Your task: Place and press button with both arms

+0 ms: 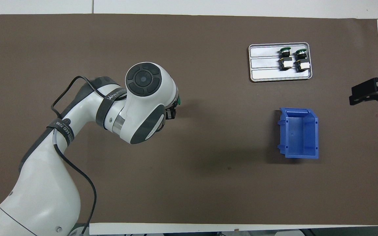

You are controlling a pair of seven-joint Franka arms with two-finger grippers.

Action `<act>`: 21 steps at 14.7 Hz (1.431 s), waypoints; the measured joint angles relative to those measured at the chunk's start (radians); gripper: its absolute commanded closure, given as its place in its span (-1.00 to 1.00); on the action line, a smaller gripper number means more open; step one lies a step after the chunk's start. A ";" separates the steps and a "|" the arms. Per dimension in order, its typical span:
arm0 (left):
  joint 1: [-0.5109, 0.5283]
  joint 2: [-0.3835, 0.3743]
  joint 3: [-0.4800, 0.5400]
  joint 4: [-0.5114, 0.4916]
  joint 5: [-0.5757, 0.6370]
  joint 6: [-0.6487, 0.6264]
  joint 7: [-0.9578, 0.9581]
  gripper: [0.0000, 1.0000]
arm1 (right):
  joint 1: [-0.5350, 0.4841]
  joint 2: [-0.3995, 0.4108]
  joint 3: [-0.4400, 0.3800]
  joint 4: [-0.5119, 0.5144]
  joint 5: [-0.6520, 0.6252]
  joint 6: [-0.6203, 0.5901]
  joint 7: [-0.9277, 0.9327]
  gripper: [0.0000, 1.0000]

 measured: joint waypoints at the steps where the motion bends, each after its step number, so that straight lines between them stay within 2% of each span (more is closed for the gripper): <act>1: 0.011 -0.009 0.000 -0.012 -0.004 0.000 0.006 0.87 | 0.000 0.000 0.000 0.000 0.000 0.000 0.000 -0.99; 4: 0.044 -0.020 0.000 -0.034 -0.084 0.001 0.153 0.87 | 0.000 0.000 0.000 0.000 0.000 0.000 0.000 -0.99; 10: 0.130 -0.040 0.001 -0.083 -0.403 0.007 0.525 0.84 | 0.000 0.000 0.000 0.000 0.000 0.000 0.000 -0.99; 17: 0.159 -0.083 0.002 -0.215 -0.807 0.116 0.821 0.79 | 0.000 0.000 0.000 0.000 0.000 0.000 0.000 -0.99; 21: 0.174 -0.111 0.002 -0.287 -0.998 0.153 0.974 0.79 | 0.000 0.000 0.000 0.000 0.000 0.000 0.000 -0.99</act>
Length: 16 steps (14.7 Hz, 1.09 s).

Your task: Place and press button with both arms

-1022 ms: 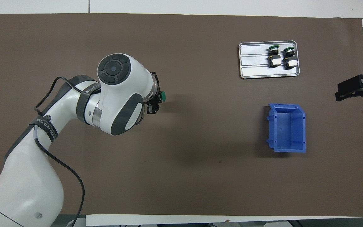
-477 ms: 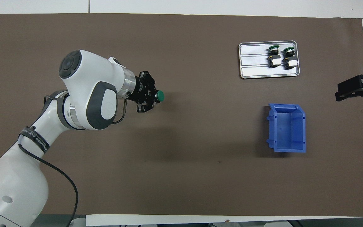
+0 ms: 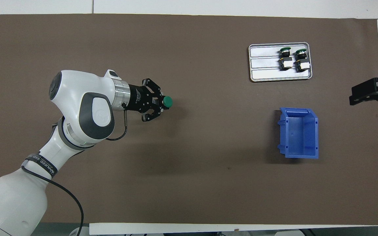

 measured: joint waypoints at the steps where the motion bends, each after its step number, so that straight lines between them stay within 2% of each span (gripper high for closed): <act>1: 0.004 -0.005 0.000 -0.014 -0.051 0.001 0.046 0.79 | 0.000 0.000 0.000 0.000 0.000 0.000 0.000 -0.99; 4: 0.015 -0.015 0.000 -0.061 -0.227 0.004 0.211 0.79 | 0.000 0.000 0.000 0.000 0.000 0.000 0.000 -0.99; 8: 0.042 -0.015 0.000 -0.085 -0.371 0.001 0.321 0.79 | 0.000 0.000 0.000 0.000 0.000 0.000 0.000 -0.99; 13: 0.045 -0.009 -0.001 -0.107 -0.495 -0.063 0.491 0.79 | 0.000 0.000 0.000 0.000 0.000 0.000 0.000 -0.99; 16: 0.054 0.009 -0.001 -0.112 -0.515 -0.088 0.534 0.79 | 0.000 0.000 0.000 0.000 0.000 0.000 0.000 -0.99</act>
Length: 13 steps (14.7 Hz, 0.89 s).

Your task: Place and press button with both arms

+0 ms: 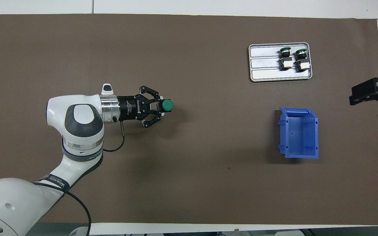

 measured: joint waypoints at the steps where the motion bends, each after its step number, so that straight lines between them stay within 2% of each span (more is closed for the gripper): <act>1: 0.005 0.008 0.000 0.000 -0.010 -0.007 0.013 0.79 | 0.000 0.000 0.000 0.000 0.000 0.000 0.000 -0.99; 9: 0.046 0.069 0.001 -0.001 -0.129 -0.102 0.103 0.79 | 0.000 0.000 0.000 0.000 0.000 0.000 0.000 -0.99; 13: 0.045 0.073 -0.003 -0.002 -0.169 -0.114 0.115 0.88 | 0.000 0.000 0.000 0.000 0.000 0.000 0.000 -0.99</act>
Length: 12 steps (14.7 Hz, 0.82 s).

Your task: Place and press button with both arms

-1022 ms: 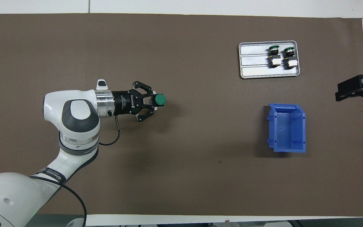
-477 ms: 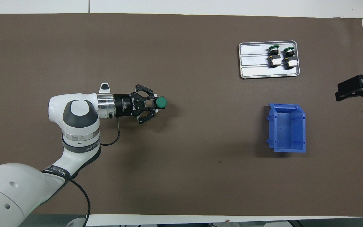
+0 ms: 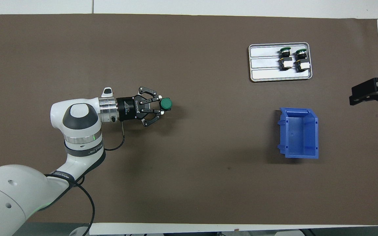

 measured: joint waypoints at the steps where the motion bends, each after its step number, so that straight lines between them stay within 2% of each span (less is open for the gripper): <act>1: -0.001 0.001 -0.001 -0.003 -0.002 -0.001 0.005 0.88 | 0.000 0.000 0.000 0.000 0.000 0.000 0.000 -0.99; 8: -0.026 0.018 -0.008 -0.029 -0.067 -0.003 0.073 0.94 | 0.000 0.000 0.000 0.000 0.000 0.000 0.000 -0.99; 12: -0.026 0.023 -0.007 -0.033 -0.088 -0.004 0.077 0.80 | 0.000 0.000 0.000 0.000 0.000 0.000 0.000 -0.99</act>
